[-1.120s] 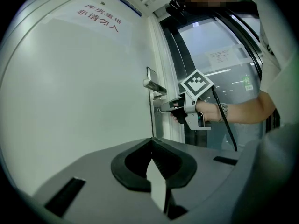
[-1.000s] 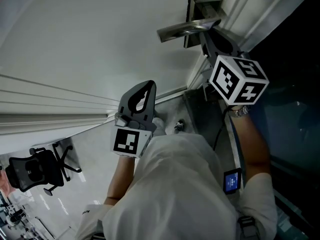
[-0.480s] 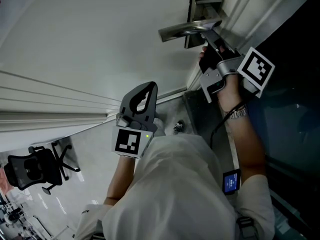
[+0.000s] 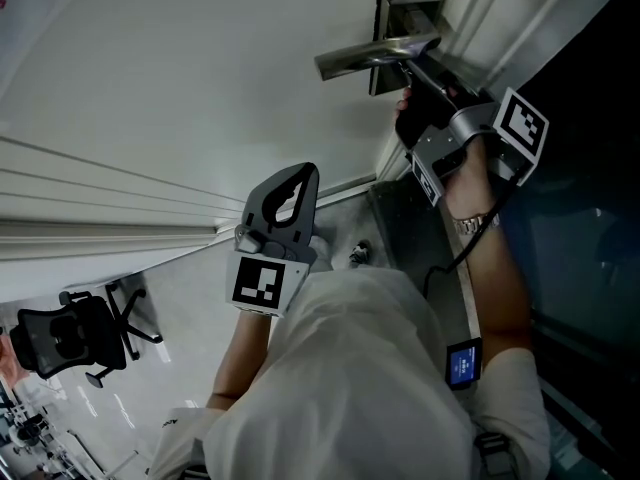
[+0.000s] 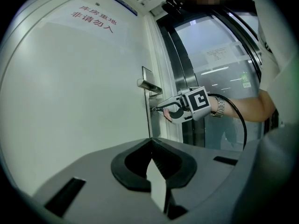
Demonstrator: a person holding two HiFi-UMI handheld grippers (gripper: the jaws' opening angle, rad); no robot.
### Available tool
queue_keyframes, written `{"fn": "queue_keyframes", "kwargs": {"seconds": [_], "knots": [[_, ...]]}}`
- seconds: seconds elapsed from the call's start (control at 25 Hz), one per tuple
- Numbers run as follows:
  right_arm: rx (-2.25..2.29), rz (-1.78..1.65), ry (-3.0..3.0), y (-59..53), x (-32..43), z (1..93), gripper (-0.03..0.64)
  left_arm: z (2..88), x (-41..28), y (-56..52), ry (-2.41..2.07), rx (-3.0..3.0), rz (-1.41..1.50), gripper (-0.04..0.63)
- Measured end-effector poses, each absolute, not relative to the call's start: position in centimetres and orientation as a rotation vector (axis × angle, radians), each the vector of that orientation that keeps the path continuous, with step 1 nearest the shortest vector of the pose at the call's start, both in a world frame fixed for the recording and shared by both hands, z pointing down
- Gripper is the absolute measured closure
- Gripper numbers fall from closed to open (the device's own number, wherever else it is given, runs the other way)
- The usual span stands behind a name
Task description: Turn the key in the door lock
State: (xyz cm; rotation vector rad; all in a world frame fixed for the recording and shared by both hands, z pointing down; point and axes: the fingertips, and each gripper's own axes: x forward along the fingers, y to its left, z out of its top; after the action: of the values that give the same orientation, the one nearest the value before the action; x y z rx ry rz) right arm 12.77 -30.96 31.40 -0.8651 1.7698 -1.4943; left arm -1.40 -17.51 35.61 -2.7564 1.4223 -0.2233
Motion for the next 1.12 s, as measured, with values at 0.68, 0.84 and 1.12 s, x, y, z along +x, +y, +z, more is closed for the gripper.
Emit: {"fn": "queue_keyframes", "kwargs": {"seconds": [0.68, 0.84, 1.12], "knots": [[-1.643, -0.255, 2.685, -29.2, 11.7, 28.1, 0.431, 35.9, -1.2, -17.6, 1.444, -2.753, -0.233, 0.591], [-1.886, 0.334, 2.798, -28.9, 10.5, 28.3, 0.43, 35.8, -0.9, -17.5, 1.441, -2.753, -0.231, 0.591], [-2.171, 1.218, 2.778, -29.0, 9.8, 29.8, 0.431, 35.8, -1.3, -17.8, 1.469, -2.741, -0.234, 0.591]]}}
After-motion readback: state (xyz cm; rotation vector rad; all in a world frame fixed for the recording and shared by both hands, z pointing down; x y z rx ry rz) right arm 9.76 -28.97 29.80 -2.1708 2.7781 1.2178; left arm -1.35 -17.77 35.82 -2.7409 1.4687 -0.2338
